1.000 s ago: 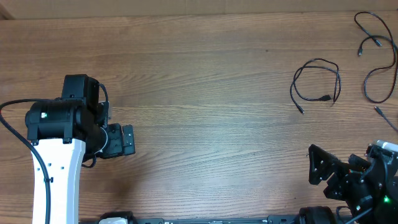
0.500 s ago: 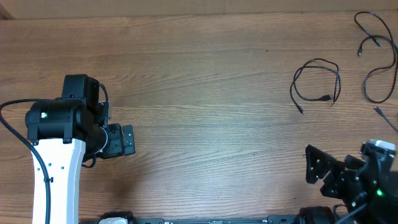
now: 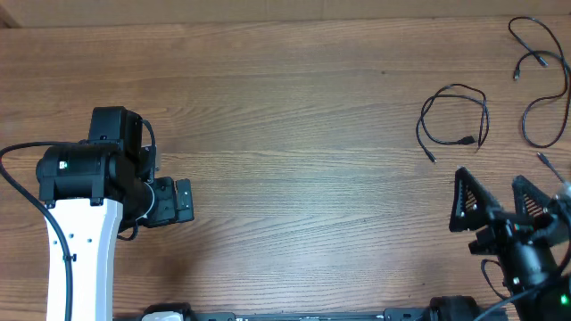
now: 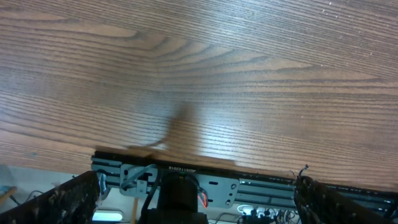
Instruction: Untangle cables
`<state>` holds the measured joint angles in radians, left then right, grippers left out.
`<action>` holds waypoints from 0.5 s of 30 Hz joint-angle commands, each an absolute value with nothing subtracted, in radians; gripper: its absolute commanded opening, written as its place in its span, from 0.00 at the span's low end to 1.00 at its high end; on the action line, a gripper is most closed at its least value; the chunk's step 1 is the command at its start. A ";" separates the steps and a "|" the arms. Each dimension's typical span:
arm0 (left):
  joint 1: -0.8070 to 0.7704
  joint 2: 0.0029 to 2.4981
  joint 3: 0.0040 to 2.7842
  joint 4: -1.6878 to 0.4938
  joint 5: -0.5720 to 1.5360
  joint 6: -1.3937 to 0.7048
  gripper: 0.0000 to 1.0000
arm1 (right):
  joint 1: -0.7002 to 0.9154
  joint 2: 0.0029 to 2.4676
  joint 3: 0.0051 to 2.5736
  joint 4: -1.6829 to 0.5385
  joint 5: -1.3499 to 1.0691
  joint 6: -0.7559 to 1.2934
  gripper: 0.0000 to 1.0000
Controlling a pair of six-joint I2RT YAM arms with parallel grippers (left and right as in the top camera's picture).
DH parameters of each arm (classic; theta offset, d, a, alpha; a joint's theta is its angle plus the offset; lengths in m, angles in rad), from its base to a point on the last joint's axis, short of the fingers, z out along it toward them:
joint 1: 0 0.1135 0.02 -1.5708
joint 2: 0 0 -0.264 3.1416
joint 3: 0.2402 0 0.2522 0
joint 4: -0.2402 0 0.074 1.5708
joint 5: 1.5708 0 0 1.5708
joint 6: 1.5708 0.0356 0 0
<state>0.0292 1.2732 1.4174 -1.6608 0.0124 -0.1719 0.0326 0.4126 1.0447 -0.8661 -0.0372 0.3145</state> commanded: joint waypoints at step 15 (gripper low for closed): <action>0.039 1.275 1.430 -1.663 0.019 -0.149 1.00 | -0.063 0.125 0.682 -0.380 -0.039 0.318 1.00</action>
